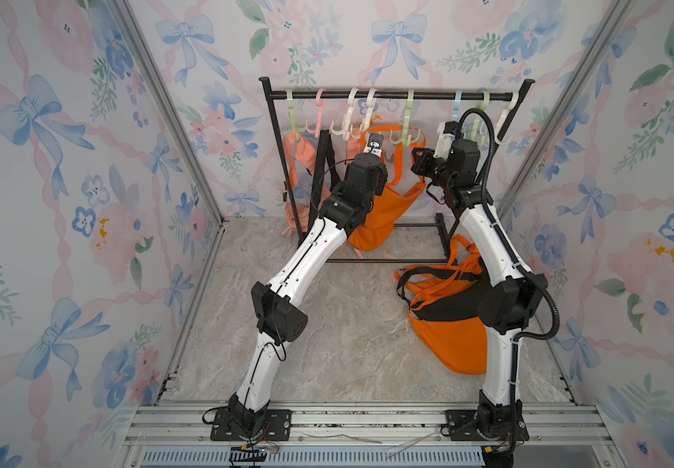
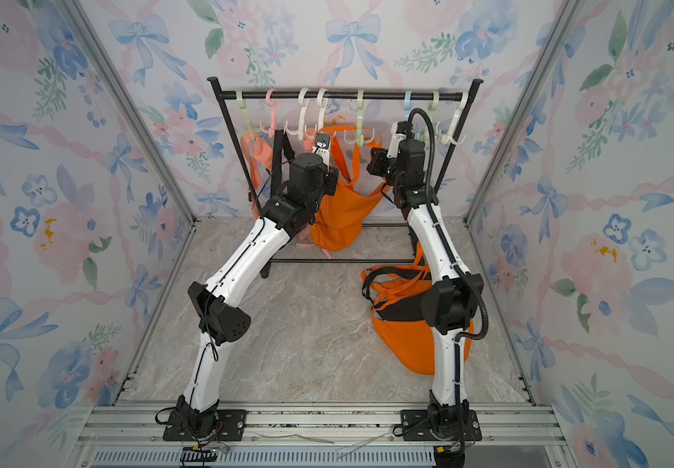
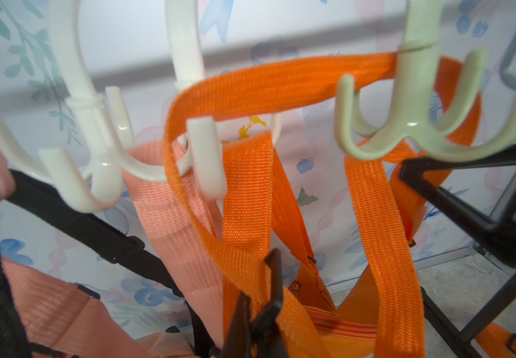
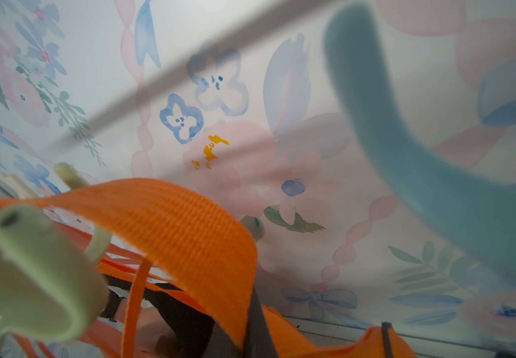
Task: Take the bag off the hook
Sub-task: Pick up the bag from the hook.
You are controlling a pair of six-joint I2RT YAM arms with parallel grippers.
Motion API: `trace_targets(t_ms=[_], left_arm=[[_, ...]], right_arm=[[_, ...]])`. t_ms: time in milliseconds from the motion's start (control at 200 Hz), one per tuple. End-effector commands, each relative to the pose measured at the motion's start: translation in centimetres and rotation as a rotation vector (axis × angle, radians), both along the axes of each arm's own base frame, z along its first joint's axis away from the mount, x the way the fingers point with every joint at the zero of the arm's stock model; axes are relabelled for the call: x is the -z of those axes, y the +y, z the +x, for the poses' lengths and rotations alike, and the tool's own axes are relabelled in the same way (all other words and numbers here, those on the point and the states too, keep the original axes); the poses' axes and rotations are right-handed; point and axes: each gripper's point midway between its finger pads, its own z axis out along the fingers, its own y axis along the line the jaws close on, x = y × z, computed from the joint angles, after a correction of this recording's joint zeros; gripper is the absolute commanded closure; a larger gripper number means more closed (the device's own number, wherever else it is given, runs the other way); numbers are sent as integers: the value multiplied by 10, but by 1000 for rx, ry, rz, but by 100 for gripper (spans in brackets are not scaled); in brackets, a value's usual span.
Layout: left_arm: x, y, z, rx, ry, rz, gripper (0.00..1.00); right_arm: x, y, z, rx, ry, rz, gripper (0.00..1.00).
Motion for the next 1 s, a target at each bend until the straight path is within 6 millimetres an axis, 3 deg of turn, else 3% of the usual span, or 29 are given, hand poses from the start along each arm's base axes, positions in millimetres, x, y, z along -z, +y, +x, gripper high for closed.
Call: trace_targets(t_ms=[0, 190, 290, 350, 440, 555, 760, 995], left_arm=[[-39, 4, -20, 4, -70, -15, 100], [-43, 3, -26, -6, -77, 0, 100], [-49, 8, -30, -18, -84, 4, 100], [-51, 12, -33, -25, -83, 9, 100], [-53, 18, -37, -39, -81, 16, 100], [-55, 23, -39, -50, -79, 19, 100], [-50, 25, -35, -79, -77, 50, 100], [-42, 25, -32, -80, -61, 65, 100]], right_arm=[[7, 23, -2, -30, 38, -9, 100], [10, 39, 12, -25, 8, -18, 99], [19, 37, 22, -8, 11, -12, 80], [23, 30, 27, 5, 22, 3, 63], [31, 18, 33, 14, 55, 40, 46], [37, 15, 31, -4, 83, 50, 32], [40, 32, -8, -70, 102, -68, 22], [31, 6, -80, -27, 58, -62, 17]])
